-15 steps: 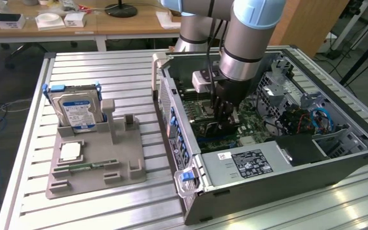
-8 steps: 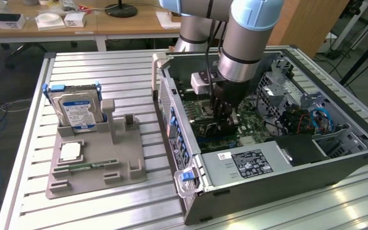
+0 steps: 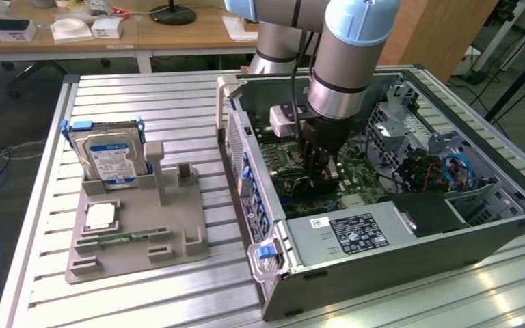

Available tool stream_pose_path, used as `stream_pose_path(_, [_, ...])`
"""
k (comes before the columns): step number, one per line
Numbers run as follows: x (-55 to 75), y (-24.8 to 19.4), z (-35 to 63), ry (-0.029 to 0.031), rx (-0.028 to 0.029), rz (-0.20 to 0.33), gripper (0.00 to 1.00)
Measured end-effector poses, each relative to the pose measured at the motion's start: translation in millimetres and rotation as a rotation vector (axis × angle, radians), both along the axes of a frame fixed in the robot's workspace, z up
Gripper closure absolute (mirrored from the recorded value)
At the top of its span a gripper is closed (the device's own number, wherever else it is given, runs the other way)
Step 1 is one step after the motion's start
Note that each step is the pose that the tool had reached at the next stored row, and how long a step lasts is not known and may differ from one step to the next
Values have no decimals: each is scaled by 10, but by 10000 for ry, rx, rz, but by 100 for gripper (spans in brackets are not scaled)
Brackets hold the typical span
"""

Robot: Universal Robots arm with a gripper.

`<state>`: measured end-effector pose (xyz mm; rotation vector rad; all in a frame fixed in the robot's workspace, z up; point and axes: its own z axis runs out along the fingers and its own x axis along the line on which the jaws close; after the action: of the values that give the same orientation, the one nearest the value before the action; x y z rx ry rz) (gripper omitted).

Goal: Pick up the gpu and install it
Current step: 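Insert the gpu into the slot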

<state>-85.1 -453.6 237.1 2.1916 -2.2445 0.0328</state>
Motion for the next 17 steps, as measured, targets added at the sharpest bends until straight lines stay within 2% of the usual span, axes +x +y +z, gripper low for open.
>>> stream_pose_path(9, [0, -1, -8, -6, -2, 8, 74])
stream_pose_path(10, [-8, 1, -12, 35, 28, -1, 73])
stream_pose_path(11, [-13, 3, -15, 52, 46, -7, 73])
stream_pose_path(12, [-12, 4, -14, 52, 46, -7, 69])
stream_pose_path(13, [-11, 4, -8, 57, 34, -5, 69])
stream_pose_path(14, [-10, 3, -9, 57, 35, -3, 61])
stream_pose_path(17, [-10, 3, 23, 59, 30, -3, 61])
